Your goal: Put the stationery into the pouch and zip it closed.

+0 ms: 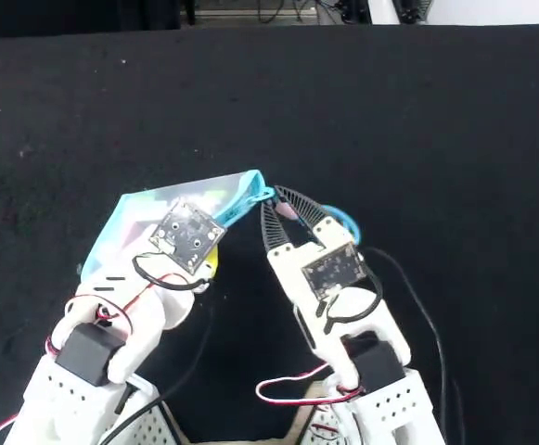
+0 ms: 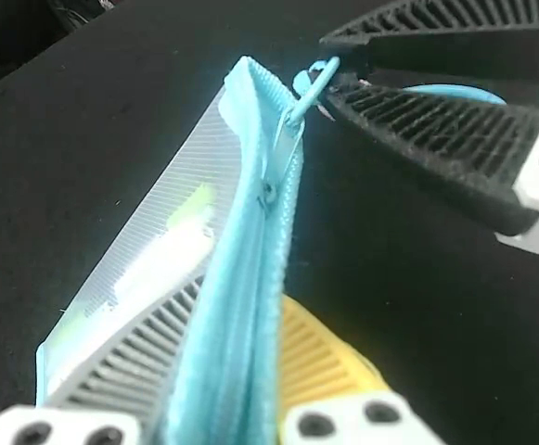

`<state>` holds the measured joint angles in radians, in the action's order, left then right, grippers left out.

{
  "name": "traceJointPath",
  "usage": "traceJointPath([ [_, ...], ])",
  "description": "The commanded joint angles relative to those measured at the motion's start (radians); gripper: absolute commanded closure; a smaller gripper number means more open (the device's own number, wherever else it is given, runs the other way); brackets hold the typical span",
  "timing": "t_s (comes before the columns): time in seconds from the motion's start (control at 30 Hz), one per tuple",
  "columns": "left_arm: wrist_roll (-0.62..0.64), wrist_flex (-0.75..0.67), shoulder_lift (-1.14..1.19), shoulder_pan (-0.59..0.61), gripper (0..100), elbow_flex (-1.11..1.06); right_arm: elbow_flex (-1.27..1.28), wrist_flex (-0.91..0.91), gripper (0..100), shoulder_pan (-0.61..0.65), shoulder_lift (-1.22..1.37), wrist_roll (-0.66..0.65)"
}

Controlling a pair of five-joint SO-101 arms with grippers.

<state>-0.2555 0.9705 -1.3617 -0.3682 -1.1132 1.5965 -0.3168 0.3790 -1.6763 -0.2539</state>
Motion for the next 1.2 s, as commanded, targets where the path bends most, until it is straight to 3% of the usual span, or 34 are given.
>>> traceJointPath([
  [0.0, 0.015, 0.015, 0.015, 0.027, 97, 0.025, -0.005, 0.032, 98.8, -0.048, -0.018, 0.008],
  [0.97, 0.015, 0.031, 0.015, 0.019, 97, 0.027, 0.059, 0.186, 98.8, -0.12, -0.018, 0.011],
  [1.07, 0.015, 0.029, 0.015, 0.021, 97, 0.027, 0.028, 0.072, 98.6, -0.087, -0.022, 0.011],
  [1.17, 0.015, 0.028, 0.015, 0.027, 97, 0.027, -0.082, -0.187, 93.4, 0.031, -0.024, 0.003],
])
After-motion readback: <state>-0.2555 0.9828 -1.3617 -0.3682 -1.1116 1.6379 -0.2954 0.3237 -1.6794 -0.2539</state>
